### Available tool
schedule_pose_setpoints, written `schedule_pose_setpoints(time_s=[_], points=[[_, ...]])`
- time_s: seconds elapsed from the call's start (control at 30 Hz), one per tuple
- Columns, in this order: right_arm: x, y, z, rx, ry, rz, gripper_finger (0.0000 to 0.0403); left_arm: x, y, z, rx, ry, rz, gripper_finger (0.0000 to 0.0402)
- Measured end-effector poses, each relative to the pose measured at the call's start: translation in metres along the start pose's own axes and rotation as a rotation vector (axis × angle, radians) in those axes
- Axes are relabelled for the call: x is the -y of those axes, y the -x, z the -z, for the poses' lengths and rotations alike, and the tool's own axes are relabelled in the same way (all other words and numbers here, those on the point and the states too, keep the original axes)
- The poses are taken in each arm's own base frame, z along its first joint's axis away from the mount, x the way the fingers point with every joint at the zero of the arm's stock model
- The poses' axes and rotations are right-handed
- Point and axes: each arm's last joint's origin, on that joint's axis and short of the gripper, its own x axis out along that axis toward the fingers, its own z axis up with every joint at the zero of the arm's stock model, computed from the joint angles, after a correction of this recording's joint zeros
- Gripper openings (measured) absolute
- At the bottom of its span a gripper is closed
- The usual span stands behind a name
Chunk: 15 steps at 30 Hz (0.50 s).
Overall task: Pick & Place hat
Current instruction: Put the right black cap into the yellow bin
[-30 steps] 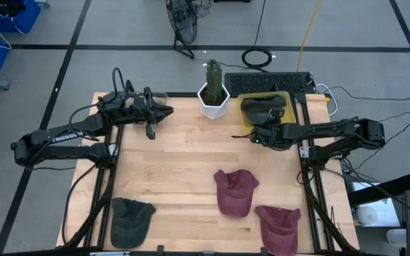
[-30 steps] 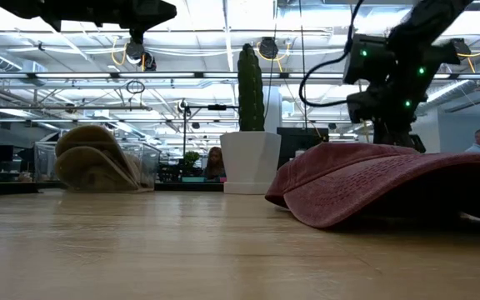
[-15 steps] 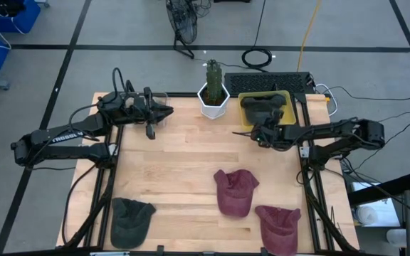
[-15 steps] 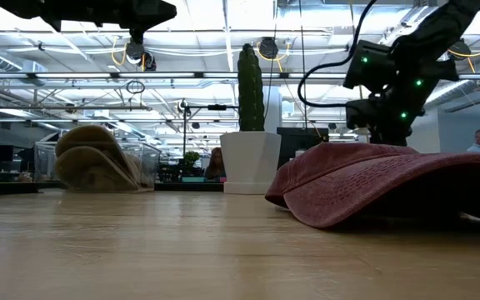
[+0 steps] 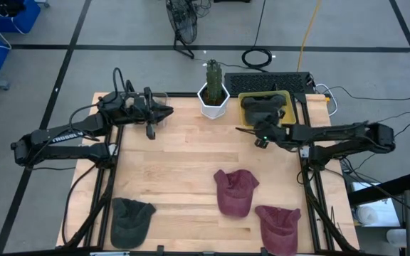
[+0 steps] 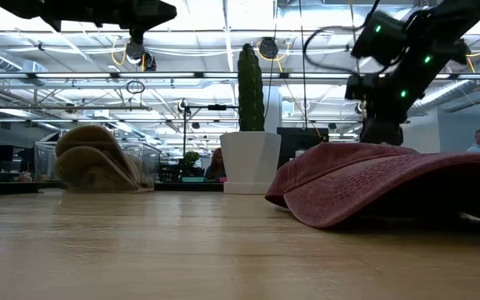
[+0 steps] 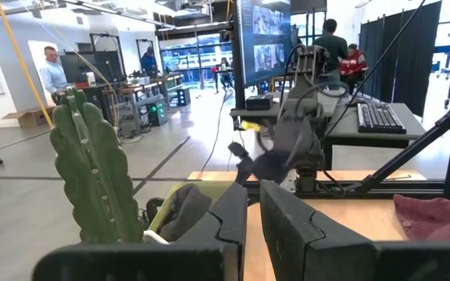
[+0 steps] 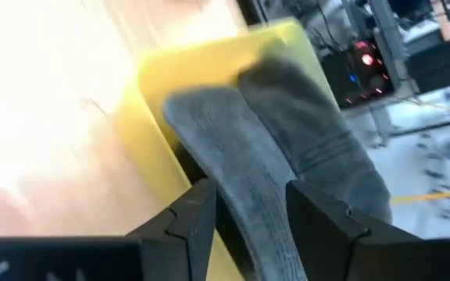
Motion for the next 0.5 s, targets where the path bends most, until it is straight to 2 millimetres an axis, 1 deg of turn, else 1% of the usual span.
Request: schedule_pose_setpoints(time_s=[0.17, 0.3, 0.4, 0.5], points=[[0.008, 0.023, -0.003, 0.122, -0.129, -0.114, 0.0146, 0.000, 0.000, 0.000, -0.001, 0.004, 0.000, 0.0047], [0.018, 0.036, -0.003, 0.195, -0.218, -0.139, 0.0146, 0.000, 0.000, 0.000, -0.001, 0.006, 0.000, 0.0047], [0.025, 0.038, -0.005, 0.224, -0.321, -0.125, 0.0143, 0.000, 0.000, 0.000, 0.003, 0.006, 0.000, 0.0047], [0.033, 0.029, -0.003, 0.188, -0.407, -0.103, 0.0126, 0.000, 0.000, -0.001, 0.006, 0.005, 0.000, 0.0047]])
